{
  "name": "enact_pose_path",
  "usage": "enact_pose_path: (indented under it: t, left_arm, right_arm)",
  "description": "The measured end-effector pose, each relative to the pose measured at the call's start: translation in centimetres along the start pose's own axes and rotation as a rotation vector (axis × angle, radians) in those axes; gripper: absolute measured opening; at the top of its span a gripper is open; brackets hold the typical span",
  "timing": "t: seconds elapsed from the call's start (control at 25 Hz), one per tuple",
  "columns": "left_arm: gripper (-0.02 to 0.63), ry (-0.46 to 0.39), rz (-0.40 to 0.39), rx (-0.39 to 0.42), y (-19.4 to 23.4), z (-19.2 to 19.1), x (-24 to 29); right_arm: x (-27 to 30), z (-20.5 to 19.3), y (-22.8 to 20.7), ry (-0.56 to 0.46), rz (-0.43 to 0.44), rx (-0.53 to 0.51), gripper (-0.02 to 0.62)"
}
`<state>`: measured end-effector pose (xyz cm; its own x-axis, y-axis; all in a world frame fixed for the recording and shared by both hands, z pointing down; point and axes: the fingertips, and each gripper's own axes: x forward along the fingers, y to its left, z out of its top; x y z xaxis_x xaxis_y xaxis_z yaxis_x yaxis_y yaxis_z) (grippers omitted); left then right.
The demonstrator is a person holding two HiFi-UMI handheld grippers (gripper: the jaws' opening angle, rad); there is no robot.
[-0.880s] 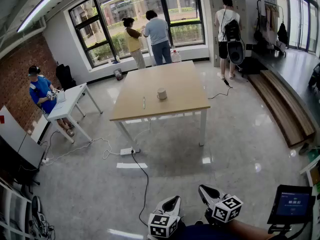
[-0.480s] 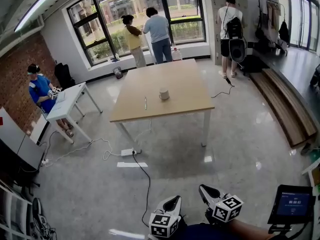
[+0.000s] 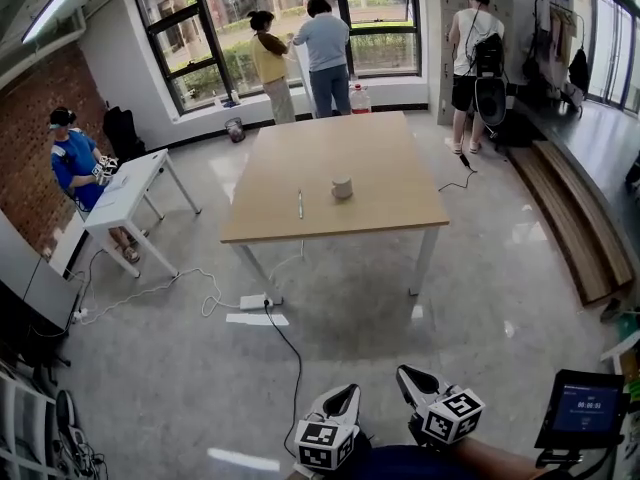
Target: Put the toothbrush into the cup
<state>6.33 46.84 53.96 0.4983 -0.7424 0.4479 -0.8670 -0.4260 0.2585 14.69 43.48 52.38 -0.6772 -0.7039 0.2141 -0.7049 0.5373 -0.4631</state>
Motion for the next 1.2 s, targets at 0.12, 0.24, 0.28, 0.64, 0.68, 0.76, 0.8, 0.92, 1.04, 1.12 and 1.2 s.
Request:
enact_pose_path:
  t: [0.12, 0.24, 0.28, 0.64, 0.68, 0.76, 0.8, 0.92, 1.04, 1.12, 1.2]
  left_arm:
    - [0.005, -0.02, 0.006, -0.015, 2.6, 1.2, 0.5]
    - [0.006, -0.025, 0.001, -0.027, 5.2, 2.0, 1.0]
    - [0.006, -0.027, -0.001, -0.029, 6.0, 2.3, 1.1]
    - [0.006, -0.037, -0.017, -0.044, 11.7, 4.6, 2.2]
    - [0.005, -0.037, -0.02, -0.046, 12.1, 4.8, 2.7]
    - [0.006, -0.033, -0.024, -0.054, 13.1, 5.2, 4.5]
    - [0.005, -0.029, -0.026, -0.058, 13.6, 5.3, 5.5]
    - [0.005, -0.014, -0.035, -0.063, 14.2, 5.4, 6.9]
    - [0.005, -0.006, -0.029, -0.063, 14.7, 5.8, 6.0]
    - [0.005, -0.007, -0.007, -0.066, 15.4, 6.2, 5.3]
    - [0.006, -0.01, 0.017, -0.068, 15.9, 6.6, 4.8]
  right_arm:
    - [2.6, 0.5, 0.2, 0.012, -0.006, -0.006, 0.012]
    - [5.3, 0.8, 0.5, 0.022, -0.007, -0.012, 0.012]
    - [6.2, 1.0, 0.7, 0.024, -0.006, -0.015, 0.012]
    - [12.1, 2.2, 1.8, 0.036, -0.012, -0.039, 0.012]
    - [12.6, 2.3, 1.4, 0.038, -0.017, -0.039, 0.012]
    - [14.1, 2.7, -0.1, 0.043, -0.026, -0.035, 0.012]
    - [14.9, 2.8, -1.0, 0.046, -0.029, -0.034, 0.012]
    - [16.1, 2.8, -2.0, 0.059, -0.033, -0.025, 0.012]
    - [16.4, 3.0, -1.2, 0.07, -0.029, -0.016, 0.012]
    - [16.9, 3.1, -0.6, 0.072, -0.014, -0.014, 0.012]
    - [17.4, 3.4, 0.0, 0.072, 0.007, -0.017, 0.012]
